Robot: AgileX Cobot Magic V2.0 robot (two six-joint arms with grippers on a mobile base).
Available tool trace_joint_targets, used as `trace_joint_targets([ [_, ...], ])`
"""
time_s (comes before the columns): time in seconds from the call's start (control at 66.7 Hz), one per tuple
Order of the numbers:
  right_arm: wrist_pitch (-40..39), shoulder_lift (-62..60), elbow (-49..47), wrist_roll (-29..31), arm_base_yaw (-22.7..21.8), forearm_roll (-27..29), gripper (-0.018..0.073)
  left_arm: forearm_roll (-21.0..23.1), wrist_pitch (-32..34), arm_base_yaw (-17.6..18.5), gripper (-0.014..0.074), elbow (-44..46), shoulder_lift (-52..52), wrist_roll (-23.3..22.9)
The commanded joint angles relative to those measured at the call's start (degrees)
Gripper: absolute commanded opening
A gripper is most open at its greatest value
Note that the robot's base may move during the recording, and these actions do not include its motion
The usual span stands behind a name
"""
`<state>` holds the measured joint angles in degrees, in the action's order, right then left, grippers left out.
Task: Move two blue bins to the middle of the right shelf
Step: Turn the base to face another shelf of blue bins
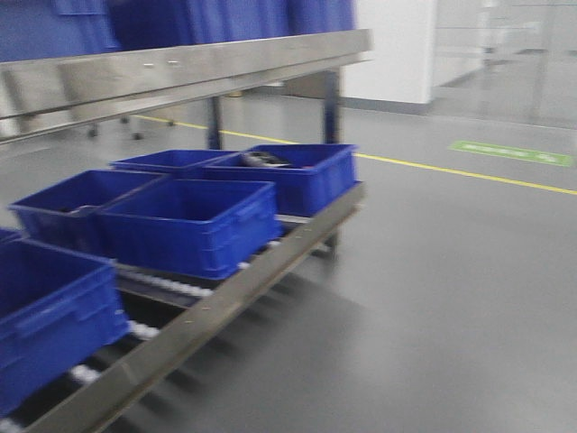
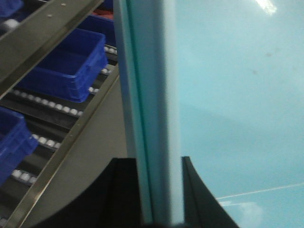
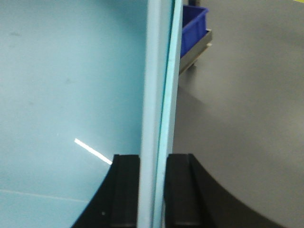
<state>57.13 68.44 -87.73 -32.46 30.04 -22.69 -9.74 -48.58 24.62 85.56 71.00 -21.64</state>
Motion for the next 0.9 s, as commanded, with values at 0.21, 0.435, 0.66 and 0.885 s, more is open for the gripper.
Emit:
trace_joint_targets([
  [0.21,-4.9,-0.8,-1.0,0.6,-0.1,-1.3,-0.0166,-1.3,5.0,-0.2,-0.0111,1.2,-1.0,0.9],
  [0.435,-5.1,-0.8,-1.0,0.6,-0.1,-1.3,-0.0166,-1.4,5.0,-0.2,-0.0111,1.2,-1.0,0.9],
  [0.66,-5.1,-0.8,-1.0,0.6,-0.1,-1.3,-0.0166,-1.4,5.0,-0.2,-0.0111,1.2,-1.0,0.9],
  [0.885,-5.1,-0.8,-1.0,0.6,-0.1,-1.3,-0.0166,-1.4,5.0,-0.2,-0.0111,1.2,-1.0,0.9],
])
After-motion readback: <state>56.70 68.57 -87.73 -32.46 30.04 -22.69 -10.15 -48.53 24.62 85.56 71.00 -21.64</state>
